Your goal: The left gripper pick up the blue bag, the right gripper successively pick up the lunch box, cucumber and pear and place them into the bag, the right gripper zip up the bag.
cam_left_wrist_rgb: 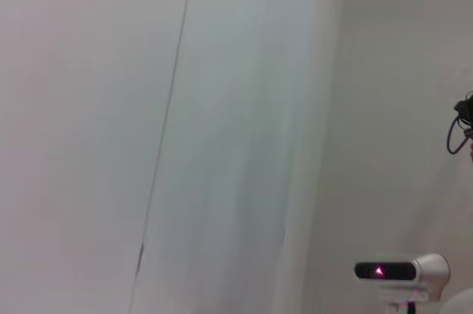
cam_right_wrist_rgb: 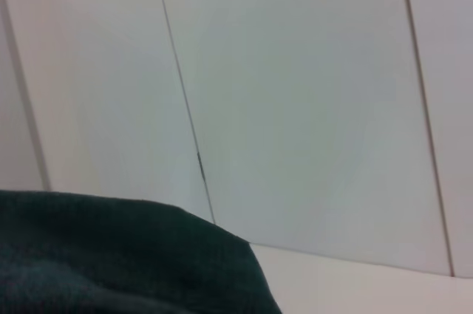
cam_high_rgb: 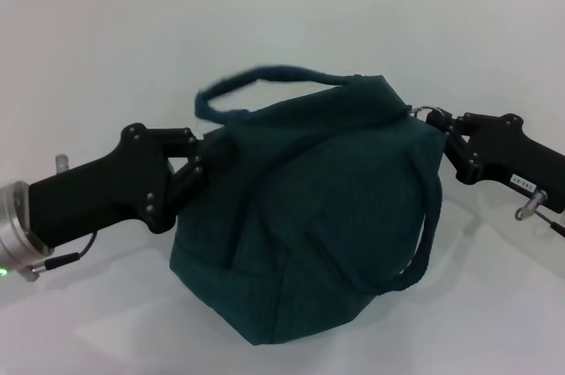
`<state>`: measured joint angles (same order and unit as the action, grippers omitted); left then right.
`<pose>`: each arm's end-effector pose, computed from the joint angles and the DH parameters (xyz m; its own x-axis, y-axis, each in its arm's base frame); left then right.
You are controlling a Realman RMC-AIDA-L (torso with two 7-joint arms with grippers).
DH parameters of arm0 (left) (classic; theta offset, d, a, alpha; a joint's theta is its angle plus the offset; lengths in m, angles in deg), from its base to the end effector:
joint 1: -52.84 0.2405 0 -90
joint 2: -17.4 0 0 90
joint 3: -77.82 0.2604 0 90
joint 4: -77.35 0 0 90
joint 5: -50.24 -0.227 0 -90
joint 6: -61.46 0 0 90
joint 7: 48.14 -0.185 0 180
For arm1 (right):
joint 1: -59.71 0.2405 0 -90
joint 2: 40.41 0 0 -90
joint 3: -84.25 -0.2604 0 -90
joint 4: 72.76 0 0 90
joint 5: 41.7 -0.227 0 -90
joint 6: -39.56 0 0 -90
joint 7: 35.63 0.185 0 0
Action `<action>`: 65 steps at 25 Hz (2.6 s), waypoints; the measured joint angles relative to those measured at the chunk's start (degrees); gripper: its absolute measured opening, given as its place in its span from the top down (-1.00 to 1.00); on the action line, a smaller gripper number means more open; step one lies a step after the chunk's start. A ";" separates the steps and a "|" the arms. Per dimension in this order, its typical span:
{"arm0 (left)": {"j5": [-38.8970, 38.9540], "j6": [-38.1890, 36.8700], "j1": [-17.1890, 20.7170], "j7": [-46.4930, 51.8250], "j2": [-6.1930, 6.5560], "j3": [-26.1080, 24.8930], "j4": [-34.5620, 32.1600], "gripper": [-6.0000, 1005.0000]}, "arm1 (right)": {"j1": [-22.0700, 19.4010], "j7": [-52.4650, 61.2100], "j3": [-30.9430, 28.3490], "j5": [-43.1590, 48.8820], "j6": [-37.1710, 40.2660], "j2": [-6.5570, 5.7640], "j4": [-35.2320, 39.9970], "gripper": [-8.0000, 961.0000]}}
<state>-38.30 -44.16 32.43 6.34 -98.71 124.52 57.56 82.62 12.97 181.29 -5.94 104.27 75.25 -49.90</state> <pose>-0.2640 0.2785 -0.0236 0.5616 0.1059 0.8206 0.3672 -0.9206 -0.1325 0.2663 0.3624 -0.0859 0.6850 -0.1821 -0.7054 -0.5648 -0.7444 -0.3563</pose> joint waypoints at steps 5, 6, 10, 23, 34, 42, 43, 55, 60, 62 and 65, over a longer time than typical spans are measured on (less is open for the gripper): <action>0.74 0.01 0.07 -0.03 0.26 -0.03 0.02 0.87 | 0.77 -0.21 0.34 0.41 -2.92 0.00 -0.55 0.97; 0.77 0.04 0.06 -0.04 0.29 -0.03 0.02 0.87 | 0.88 -0.22 0.52 0.67 -3.52 0.00 -0.56 0.97; 0.92 0.69 -0.11 -0.06 0.24 -0.04 0.01 0.87 | 1.02 -0.23 0.66 2.22 -3.56 0.08 -0.60 0.97; 1.25 6.18 -4.34 10.23 1.43 -3.03 -1.13 0.69 | 0.38 0.29 3.79 2.51 2.61 0.08 -1.10 0.97; 1.24 7.14 -4.34 24.33 2.87 -4.16 -15.43 0.13 | 0.30 -0.01 6.57 2.36 5.78 0.18 -1.80 0.97; -1.13 0.29 -6.04 27.05 1.38 -0.17 -21.18 0.09 | 0.33 0.26 6.26 2.16 6.21 0.23 -2.05 0.97; -2.03 0.95 -6.73 28.06 0.64 1.03 -22.70 0.08 | 0.39 0.30 6.21 2.11 6.36 0.24 -2.05 0.97; -7.52 8.33 -13.91 32.30 -3.33 5.67 -28.35 0.03 | 1.03 0.34 6.12 0.19 4.87 0.35 -2.03 0.97; -5.71 8.06 -12.32 31.28 -3.31 5.69 -28.68 0.01 | 0.43 0.02 4.39 -1.04 4.80 0.29 -2.05 0.89; -4.14 7.07 -10.79 30.43 -3.23 5.56 -28.89 0.01 | 0.43 0.01 3.94 -1.17 4.18 0.18 -2.39 0.85; -1.15 5.39 -7.12 28.84 -3.09 5.33 -30.27 0.00 | 0.36 -0.04 3.74 -1.28 3.05 -0.07 -2.91 0.65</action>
<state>-39.45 -38.78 25.31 35.19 -101.80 129.85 27.29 82.98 12.93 185.03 -7.22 107.32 75.19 -52.81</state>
